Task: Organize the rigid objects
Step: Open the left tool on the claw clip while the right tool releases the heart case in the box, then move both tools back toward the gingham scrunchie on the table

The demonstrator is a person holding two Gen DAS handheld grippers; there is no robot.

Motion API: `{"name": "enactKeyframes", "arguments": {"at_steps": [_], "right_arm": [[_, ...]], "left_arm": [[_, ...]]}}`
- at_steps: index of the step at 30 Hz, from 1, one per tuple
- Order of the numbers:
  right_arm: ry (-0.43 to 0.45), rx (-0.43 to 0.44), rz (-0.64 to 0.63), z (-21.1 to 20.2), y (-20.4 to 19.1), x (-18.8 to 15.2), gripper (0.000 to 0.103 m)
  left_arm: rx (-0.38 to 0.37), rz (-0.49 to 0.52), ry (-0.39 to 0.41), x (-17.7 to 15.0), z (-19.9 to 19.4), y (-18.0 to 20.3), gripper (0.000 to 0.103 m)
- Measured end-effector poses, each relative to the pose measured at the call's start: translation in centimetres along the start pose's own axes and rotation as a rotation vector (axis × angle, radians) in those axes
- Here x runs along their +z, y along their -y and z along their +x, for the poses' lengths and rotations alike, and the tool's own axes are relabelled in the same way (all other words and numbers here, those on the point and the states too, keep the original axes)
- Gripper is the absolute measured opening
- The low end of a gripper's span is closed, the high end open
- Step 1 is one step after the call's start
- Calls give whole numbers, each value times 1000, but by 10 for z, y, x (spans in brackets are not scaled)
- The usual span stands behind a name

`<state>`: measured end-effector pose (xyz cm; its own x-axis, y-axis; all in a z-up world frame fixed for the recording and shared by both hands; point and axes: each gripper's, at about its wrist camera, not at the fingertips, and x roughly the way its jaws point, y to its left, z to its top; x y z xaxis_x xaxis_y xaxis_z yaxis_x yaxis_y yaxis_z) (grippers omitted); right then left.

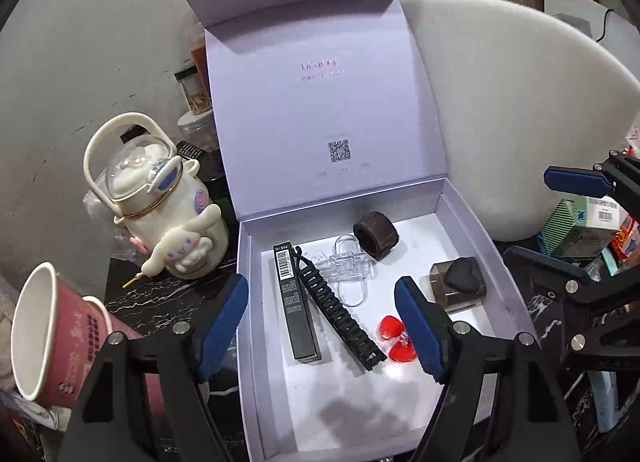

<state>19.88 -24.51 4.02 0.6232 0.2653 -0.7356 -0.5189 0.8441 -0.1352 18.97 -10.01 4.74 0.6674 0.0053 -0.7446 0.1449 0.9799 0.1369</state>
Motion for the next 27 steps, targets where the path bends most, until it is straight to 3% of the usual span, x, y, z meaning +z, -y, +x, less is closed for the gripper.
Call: {"name": "enactKeyframes", "arguments": {"at_steps": [18,27], "right_arm": [[129,-30,-32,-85,-22,-10,87],[200,-34,-51,-124,-35,-22,93]], "left_arm": [[4,-42,107,-20,-84,-2,76],[46,-55,126,-38,-123,-2,76]]}}
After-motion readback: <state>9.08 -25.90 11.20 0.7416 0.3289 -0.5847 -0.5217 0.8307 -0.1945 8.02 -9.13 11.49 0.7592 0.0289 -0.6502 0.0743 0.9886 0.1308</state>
